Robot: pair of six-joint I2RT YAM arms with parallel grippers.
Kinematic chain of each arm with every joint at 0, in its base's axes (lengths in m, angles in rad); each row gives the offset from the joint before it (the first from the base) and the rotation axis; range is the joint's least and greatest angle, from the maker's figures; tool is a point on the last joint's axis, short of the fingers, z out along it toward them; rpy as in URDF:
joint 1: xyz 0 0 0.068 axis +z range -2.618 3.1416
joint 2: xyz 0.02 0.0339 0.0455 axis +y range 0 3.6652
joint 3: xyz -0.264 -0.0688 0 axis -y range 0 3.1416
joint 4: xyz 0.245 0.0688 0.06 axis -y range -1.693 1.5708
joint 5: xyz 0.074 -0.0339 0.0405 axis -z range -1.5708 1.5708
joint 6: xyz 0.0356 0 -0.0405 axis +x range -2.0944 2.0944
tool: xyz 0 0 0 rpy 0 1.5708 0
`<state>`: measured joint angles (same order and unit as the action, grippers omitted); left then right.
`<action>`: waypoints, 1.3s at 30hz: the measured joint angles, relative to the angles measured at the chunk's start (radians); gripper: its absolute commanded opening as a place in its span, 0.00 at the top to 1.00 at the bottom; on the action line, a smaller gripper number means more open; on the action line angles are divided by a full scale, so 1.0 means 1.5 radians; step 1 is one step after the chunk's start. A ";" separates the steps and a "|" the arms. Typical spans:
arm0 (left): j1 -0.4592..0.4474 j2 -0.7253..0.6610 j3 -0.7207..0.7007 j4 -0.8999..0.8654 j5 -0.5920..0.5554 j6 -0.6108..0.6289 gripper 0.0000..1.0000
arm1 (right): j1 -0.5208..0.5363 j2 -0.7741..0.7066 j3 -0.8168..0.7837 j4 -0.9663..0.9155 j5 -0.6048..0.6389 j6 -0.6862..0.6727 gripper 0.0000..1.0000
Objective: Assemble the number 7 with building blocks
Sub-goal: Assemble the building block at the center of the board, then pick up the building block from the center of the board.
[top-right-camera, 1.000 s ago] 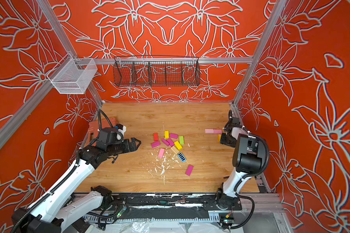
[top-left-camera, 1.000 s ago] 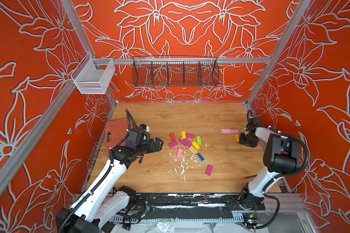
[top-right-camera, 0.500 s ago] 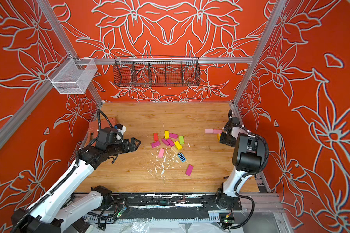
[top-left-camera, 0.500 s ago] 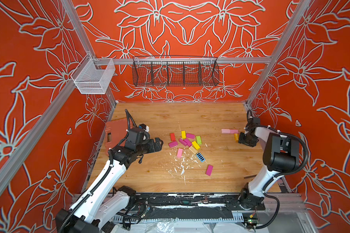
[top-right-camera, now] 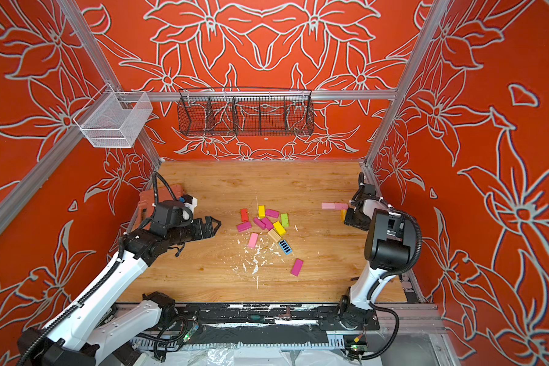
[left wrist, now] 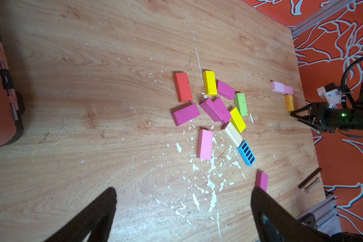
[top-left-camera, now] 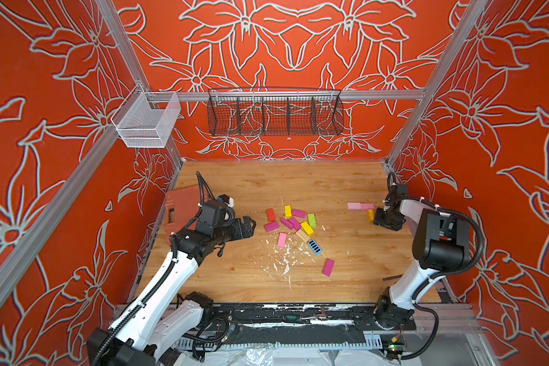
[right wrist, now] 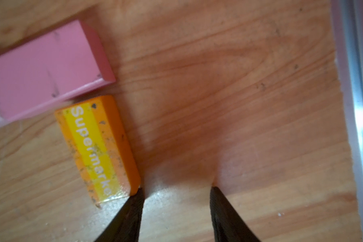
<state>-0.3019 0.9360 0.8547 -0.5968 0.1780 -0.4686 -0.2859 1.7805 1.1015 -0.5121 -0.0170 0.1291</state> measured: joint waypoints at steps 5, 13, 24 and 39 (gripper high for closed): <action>0.000 0.001 0.000 0.000 0.000 0.000 0.03 | 0.029 -0.102 -0.022 -0.006 -0.015 0.011 0.33; 0.000 0.003 0.000 0.000 0.003 0.000 0.03 | 0.226 -0.235 -0.073 -0.033 -0.018 0.053 0.27; 0.000 0.001 0.000 0.003 0.012 -0.002 0.03 | 0.469 -0.393 -0.174 -0.156 -0.024 0.170 0.23; 0.000 -0.035 -0.012 0.010 0.012 -0.005 0.03 | 0.678 -0.392 -0.284 -0.174 -0.015 0.362 0.24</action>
<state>-0.3019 0.8841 0.8364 -0.5812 0.1963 -0.4763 0.7307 1.1919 0.6754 -0.7734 -0.0399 0.6724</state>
